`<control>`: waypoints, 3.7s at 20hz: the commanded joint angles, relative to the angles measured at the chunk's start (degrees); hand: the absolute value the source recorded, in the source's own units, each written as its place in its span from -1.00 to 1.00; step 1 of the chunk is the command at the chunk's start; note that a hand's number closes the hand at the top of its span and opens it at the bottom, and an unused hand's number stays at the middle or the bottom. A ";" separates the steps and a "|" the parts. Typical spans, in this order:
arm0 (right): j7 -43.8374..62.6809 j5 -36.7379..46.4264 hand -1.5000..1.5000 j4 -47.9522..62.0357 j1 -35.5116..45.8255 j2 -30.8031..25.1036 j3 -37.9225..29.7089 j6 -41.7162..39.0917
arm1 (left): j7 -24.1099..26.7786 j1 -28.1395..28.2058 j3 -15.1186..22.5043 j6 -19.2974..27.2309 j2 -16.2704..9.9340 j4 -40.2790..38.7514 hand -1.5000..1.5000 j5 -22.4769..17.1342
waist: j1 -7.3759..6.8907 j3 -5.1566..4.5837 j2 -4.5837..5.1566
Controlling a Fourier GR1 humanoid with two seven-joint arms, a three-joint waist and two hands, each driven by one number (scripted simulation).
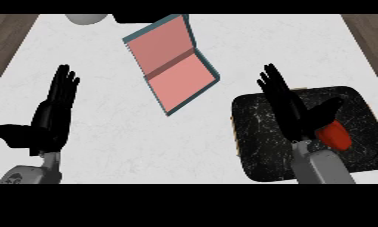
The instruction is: Pick the bell pepper from the tray and place it in the cardboard box
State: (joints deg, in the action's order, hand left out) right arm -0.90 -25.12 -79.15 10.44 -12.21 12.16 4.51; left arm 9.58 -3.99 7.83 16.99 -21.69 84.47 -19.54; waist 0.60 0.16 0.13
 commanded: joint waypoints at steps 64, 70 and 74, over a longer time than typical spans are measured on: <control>-8.24 70.25 -1.00 -15.73 -20.04 -24.46 -8.92 -15.37 | -14.79 -8.46 3.55 -20.10 9.73 3.11 0.00 19.61 | -0.39 -0.17 -0.15; -12.07 73.11 -1.00 -8.67 -17.20 -22.56 -10.23 -16.41 | -15.46 -7.91 5.54 -18.11 13.76 4.36 0.00 24.12 | -0.53 -0.15 -0.12; -14.53 75.41 -1.00 -5.30 -17.40 -20.94 -11.79 -15.20 | -13.90 -5.44 1.00 -23.10 10.57 5.05 0.00 21.67 | -0.57 -0.16 -0.14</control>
State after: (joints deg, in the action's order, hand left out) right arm -12.50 48.55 -88.79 -7.17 -34.43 1.92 -11.94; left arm -4.75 -10.68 10.68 -4.34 -10.59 88.82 2.10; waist 0.06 0.00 -0.01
